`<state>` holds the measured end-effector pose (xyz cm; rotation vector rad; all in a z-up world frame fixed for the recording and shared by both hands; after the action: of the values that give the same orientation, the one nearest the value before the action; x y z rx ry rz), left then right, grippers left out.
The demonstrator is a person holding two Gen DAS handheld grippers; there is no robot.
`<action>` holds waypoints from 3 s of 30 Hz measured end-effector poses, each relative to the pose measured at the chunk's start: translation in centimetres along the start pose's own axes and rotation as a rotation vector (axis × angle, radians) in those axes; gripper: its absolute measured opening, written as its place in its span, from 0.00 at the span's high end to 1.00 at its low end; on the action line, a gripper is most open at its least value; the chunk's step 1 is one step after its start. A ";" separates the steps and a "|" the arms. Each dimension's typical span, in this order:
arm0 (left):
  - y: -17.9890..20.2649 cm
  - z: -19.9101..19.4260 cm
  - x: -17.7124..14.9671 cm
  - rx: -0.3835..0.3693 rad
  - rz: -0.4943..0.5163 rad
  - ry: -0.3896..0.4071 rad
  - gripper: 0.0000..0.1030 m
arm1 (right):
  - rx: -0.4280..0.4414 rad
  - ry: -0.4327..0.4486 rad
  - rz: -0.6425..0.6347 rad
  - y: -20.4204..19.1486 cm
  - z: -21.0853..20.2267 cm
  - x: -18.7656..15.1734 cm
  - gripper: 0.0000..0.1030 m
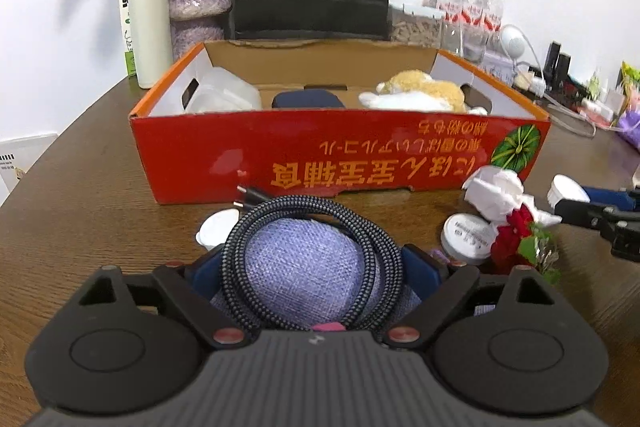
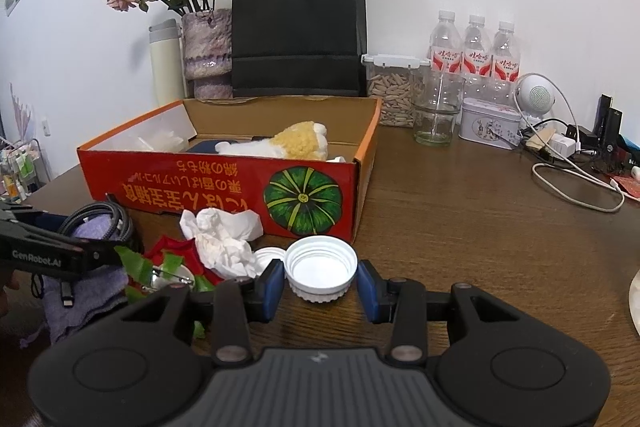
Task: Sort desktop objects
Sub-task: 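Carry the cable and white cap into the box and release them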
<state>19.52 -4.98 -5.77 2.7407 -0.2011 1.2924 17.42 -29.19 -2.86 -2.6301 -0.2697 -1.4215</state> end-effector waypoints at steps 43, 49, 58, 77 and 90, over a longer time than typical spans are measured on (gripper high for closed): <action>-0.9 -1.9 11.5 -0.009 -0.064 0.436 0.12 | 0.018 0.306 0.013 -6.1 4.6 12.4 0.62; -2.6 1.5 13.6 0.008 -0.101 0.391 0.12 | 0.036 0.246 -0.003 -6.5 9.0 14.2 0.62; -3.8 6.6 15.2 -0.009 -0.119 0.266 0.12 | 0.057 0.146 -0.052 -7.1 13.5 15.1 0.62; -3.0 5.3 14.5 0.030 -0.058 0.358 0.00 | 0.016 0.204 -0.081 -6.9 12.3 14.4 0.02; -3.2 5.5 14.2 0.057 -0.073 0.374 0.00 | -0.001 0.207 -0.081 -6.8 12.4 14.1 0.00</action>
<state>33.14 -3.68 1.63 2.4601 -0.0320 1.7772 33.54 -18.74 2.48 -2.4720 -0.3541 -1.7041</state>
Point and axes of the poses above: each gripper's, at about its wrist camera, not at the fingertips, and z roughly the way its jaws point, y to its right, x to its top, the point moved 7 cm from there along z, roughly the way its jaws point, and after that the axes turned 2 degrees about -y, right-handed, at the moved point
